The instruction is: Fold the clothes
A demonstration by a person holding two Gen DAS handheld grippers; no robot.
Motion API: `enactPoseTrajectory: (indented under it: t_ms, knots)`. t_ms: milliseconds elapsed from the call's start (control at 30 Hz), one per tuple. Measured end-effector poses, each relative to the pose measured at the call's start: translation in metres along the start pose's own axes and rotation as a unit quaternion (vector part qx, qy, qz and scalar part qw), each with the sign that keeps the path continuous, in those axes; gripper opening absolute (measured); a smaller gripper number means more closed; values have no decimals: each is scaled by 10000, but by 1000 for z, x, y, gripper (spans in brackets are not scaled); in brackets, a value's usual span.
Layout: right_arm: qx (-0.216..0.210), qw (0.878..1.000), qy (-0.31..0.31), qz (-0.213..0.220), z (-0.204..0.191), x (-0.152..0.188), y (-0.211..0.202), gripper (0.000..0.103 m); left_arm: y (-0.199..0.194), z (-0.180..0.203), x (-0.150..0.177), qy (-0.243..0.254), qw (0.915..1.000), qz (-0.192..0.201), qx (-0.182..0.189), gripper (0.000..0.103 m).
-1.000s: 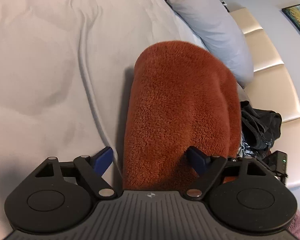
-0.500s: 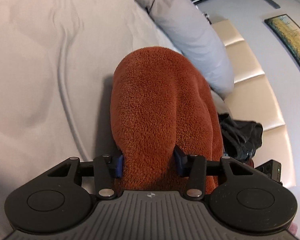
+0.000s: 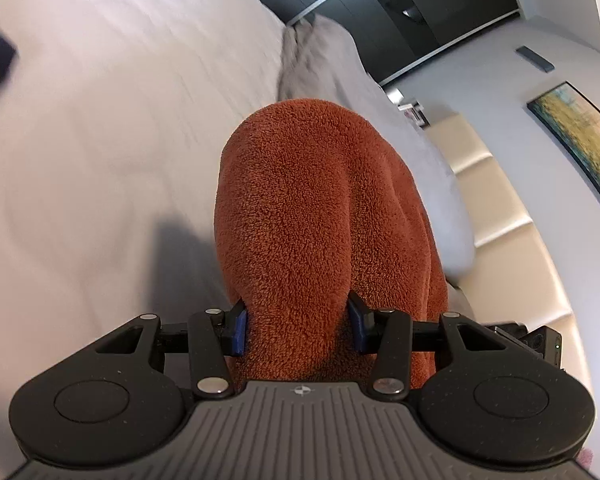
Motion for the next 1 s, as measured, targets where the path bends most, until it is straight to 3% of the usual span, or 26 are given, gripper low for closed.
enactPoseTrajectory:
  t_ms: [267,600,767,1000]
  knots:
    - [-522,9986,77,106,-55,-50,112,63,-20,-40,-115,144,9992,329,-195,43]
    - [-727,9965,-54,410,-84,-112,240,63,-1,-94,-226,115,9978,638,-165,43]
    - [-603,9971,-71,463,-80,-132,280,63,19,-117,-255,66,9967,781,-232,43]
    - [-316,9988,-164,341,-67,-119,301,69,27,-152,-245,-185,9949,861,-490,48]
Point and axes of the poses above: each gripper's, at about its wrist camera, not at the fingertips, and y roughly the way its jaws point, z to its right, x to its underside, the point moved 8 cm from there along y, roughly the way its jaws point, and after that the axes turned 10 degrees about -y, right-handed, at the moved point
